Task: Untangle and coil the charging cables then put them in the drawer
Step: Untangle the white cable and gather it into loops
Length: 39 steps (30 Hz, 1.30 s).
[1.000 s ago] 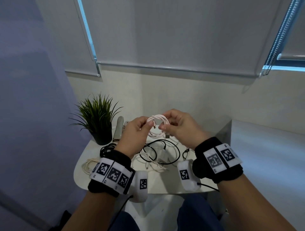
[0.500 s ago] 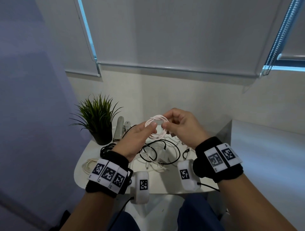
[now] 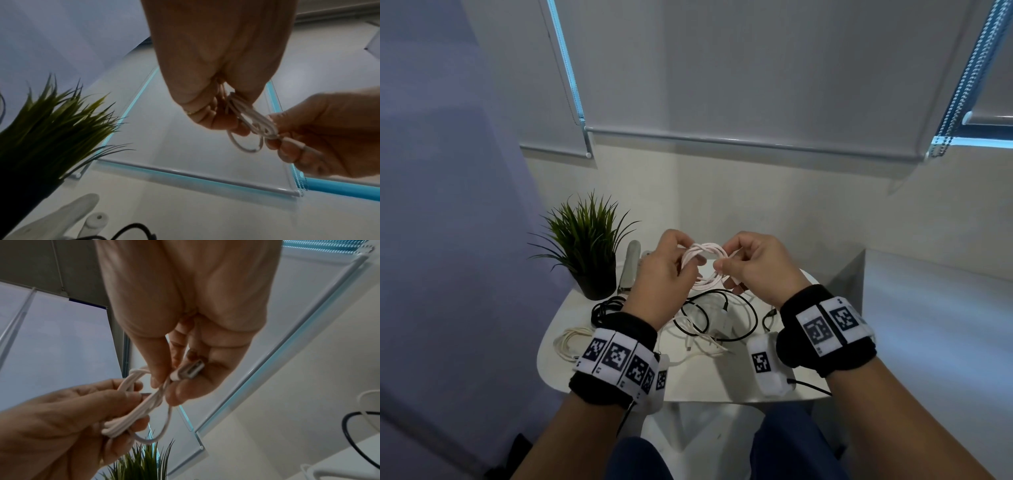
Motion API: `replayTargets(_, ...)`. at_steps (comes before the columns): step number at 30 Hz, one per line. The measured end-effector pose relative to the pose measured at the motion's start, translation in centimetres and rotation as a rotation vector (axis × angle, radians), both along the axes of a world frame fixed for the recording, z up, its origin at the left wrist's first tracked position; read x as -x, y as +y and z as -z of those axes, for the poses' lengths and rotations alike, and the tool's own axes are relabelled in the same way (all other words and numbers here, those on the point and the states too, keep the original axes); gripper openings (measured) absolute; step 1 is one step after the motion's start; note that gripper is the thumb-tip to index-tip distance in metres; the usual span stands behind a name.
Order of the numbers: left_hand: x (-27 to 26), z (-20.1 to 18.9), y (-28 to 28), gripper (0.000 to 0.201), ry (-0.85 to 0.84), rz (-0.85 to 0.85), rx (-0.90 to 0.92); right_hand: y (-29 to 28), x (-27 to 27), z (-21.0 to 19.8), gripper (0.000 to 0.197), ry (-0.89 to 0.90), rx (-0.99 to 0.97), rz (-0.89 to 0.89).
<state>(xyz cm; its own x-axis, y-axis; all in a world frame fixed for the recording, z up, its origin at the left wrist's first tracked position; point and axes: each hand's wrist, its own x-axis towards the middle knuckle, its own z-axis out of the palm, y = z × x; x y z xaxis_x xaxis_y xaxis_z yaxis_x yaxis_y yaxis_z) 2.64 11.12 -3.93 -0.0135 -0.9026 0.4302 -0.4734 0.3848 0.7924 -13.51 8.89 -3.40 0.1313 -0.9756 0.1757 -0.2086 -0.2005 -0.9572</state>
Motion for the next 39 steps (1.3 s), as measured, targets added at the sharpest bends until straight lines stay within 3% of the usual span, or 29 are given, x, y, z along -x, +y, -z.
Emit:
replayTargets(3,0.0,0.1,-0.2,0.007,0.169,0.106,-0.124,-0.2,0.2,0.2,0.016,0.026,0.008,0.033)
replayTargets(7,0.1,0.1,-0.6,0.004,0.274,0.041,-0.094,-0.2,-0.1,0.3,0.017,0.018,0.035,0.059)
replayTargets(12,0.6,-0.4,-0.9,0.006,0.243,0.006,-0.081,0.1,-0.6,0.2,0.036,-0.006,0.138,0.048)
replayTargets(16,0.9,0.0,-1.1,0.011,0.274,-0.028,-0.111,0.3,-0.8,-0.1,0.033,-0.040,0.196,0.059)
replayTargets(25,1.0,-0.2,-0.7,0.001,0.071,-0.060,-0.020,-0.3,-0.5,0.1,0.020,0.010,0.185,0.057)
replayTargets(29,1.0,-0.1,-0.6,0.006,0.002,-0.042,0.012,-0.1,-0.6,0.2,0.028,0.018,0.131,-0.035)
replayTargets(34,0.9,0.2,-0.9,0.010,-0.187,-0.040,0.016,0.3,-0.5,0.0,0.023,-0.067,0.111,-0.085)
replayTargets(39,0.1,0.3,-1.3,0.010,-0.130,0.013,-0.099,0.3,-0.3,0.0,0.020,-0.045,0.114,-0.129)
